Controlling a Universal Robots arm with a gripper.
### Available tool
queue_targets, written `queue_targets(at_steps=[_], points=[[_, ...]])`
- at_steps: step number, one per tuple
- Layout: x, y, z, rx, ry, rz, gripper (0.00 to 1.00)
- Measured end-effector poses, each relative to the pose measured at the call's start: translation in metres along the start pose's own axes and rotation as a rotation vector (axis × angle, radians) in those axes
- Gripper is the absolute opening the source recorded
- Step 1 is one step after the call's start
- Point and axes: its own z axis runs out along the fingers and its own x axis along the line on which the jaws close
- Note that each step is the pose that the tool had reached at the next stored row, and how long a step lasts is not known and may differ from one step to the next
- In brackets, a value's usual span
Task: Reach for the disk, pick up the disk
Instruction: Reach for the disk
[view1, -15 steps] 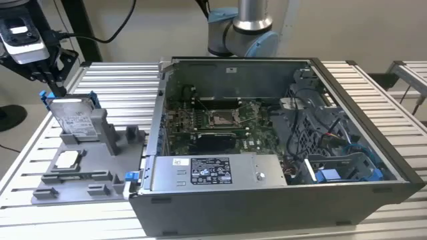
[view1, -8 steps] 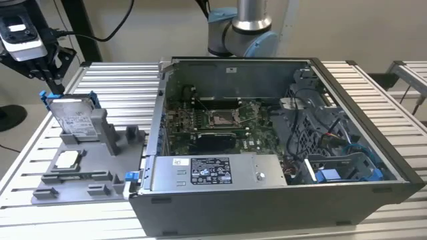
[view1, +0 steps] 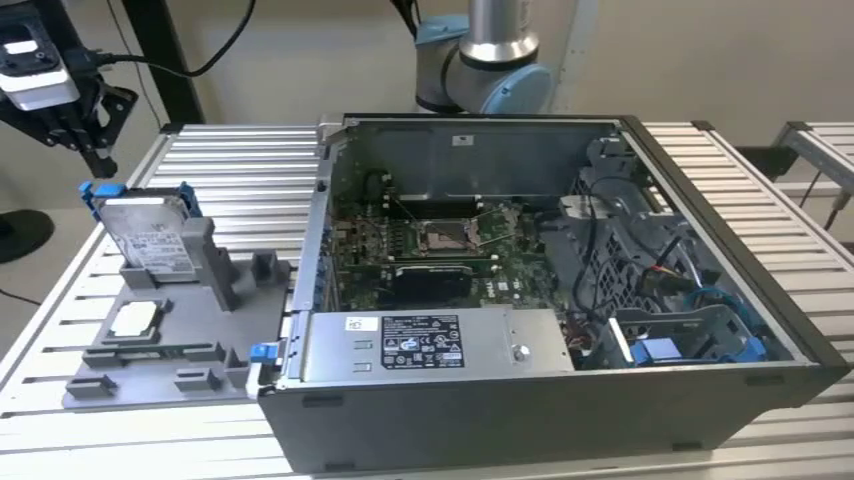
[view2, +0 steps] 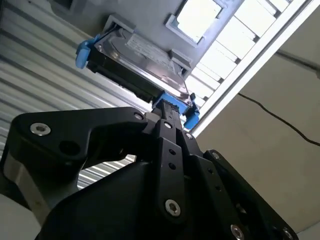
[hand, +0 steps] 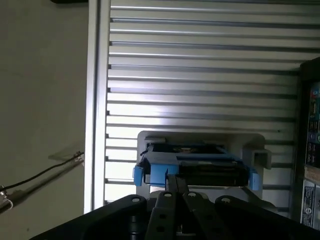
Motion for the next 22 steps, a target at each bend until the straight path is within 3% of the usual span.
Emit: queue_targets(at_steps=[8,22], points=[[0.0004,0.0000,0.0001,0.0001,0.0002,-0.011,0.00],[0.0004,0.0000,0.0001,0.0017,0.0097,-0.255,0.00]])
